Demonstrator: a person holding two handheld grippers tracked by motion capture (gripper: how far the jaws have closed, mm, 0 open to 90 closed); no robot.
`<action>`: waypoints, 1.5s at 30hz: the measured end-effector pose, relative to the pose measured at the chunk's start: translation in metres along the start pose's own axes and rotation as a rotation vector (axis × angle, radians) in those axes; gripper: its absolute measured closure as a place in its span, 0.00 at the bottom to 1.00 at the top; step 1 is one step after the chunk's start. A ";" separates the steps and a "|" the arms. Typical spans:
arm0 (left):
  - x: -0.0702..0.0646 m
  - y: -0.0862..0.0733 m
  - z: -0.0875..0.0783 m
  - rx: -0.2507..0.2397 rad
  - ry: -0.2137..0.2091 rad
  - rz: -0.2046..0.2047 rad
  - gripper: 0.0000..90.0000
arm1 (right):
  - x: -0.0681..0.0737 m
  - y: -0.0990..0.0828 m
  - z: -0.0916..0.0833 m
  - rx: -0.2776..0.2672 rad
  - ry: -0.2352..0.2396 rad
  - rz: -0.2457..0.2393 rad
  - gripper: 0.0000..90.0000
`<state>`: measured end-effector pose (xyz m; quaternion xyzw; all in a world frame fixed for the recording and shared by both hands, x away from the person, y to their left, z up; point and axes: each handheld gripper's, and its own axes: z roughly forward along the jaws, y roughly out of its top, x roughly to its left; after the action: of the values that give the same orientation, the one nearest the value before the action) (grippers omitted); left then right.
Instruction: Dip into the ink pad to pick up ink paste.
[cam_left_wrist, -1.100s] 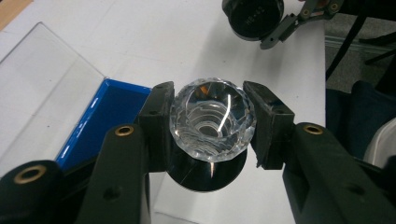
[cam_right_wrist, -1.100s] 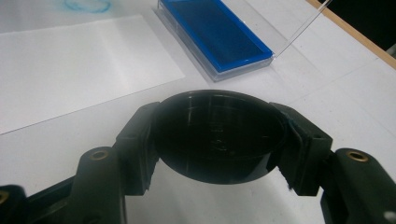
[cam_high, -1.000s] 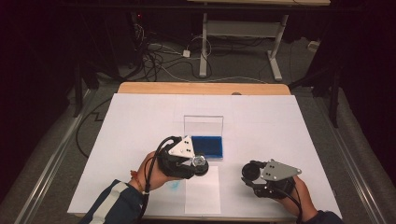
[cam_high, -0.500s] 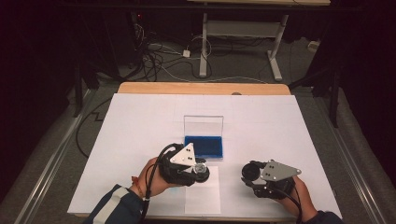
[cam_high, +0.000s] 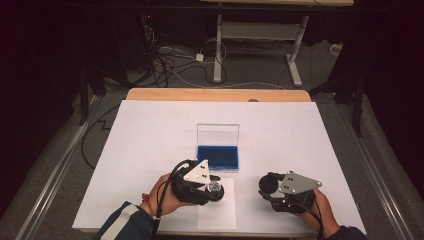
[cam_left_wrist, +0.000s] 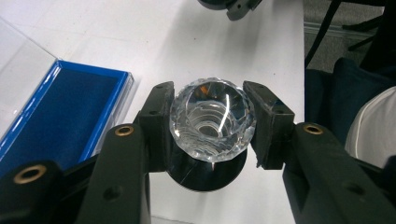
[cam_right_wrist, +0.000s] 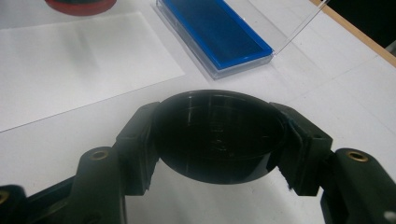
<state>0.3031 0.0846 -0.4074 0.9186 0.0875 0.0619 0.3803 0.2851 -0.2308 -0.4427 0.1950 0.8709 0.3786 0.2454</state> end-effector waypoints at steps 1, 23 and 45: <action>0.000 -0.001 0.001 0.002 -0.002 -0.003 0.60 | 0.000 0.000 0.000 0.000 -0.001 -0.001 0.43; -0.005 -0.008 0.018 0.025 -0.023 -0.010 0.60 | 0.001 0.000 0.000 0.002 0.000 -0.004 0.43; -0.005 -0.014 0.032 0.057 -0.044 -0.015 0.60 | 0.002 -0.001 0.001 0.010 0.001 -0.006 0.43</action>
<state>0.3027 0.0715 -0.4404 0.9296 0.0877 0.0361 0.3562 0.2842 -0.2296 -0.4442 0.1932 0.8735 0.3737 0.2451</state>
